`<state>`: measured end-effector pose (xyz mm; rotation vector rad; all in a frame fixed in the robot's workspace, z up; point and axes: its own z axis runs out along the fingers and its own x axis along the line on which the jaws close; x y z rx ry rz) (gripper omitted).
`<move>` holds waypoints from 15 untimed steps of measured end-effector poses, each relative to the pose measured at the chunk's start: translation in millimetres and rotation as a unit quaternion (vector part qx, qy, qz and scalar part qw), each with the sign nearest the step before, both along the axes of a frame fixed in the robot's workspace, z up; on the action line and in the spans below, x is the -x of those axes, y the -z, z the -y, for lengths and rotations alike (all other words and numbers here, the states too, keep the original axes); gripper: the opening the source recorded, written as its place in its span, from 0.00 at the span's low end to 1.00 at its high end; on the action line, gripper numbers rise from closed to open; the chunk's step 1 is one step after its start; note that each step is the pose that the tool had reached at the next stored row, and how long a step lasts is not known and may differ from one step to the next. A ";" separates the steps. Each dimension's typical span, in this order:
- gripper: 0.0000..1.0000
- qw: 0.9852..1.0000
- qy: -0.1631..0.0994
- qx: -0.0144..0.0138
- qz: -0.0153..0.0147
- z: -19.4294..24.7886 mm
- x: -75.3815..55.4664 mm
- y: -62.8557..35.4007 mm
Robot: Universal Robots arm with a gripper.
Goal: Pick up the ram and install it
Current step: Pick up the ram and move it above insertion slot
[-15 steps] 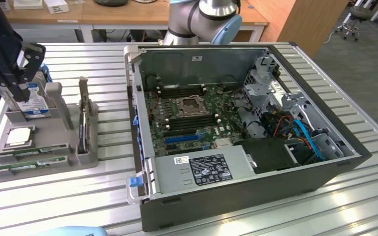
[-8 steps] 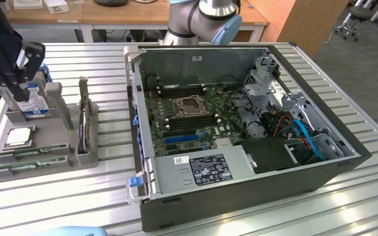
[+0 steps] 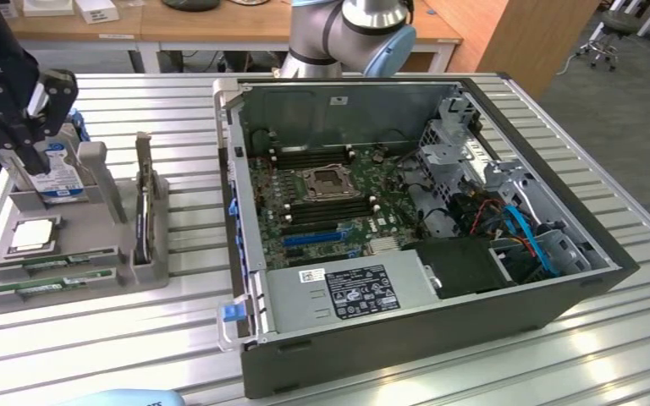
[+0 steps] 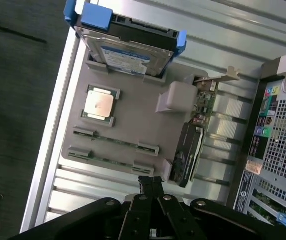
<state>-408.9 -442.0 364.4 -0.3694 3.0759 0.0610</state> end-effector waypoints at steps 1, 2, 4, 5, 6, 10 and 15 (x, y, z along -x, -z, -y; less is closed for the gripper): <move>0.10 1.000 -0.008 0.000 0.000 0.0 0.0 0.1; 0.10 1.000 -0.017 0.000 0.000 0.0 0.0 0.1; 0.10 0.999 -0.034 0.000 0.000 0.0 0.0 0.1; 0.10 0.999 -0.042 0.000 0.000 0.0 0.0 0.2; 0.10 0.999 -0.050 0.000 0.000 0.0 0.0 0.2; 0.10 0.996 -0.085 0.000 0.000 0.0 0.0 0.3; 0.10 0.992 -0.128 0.000 0.000 0.0 0.0 0.5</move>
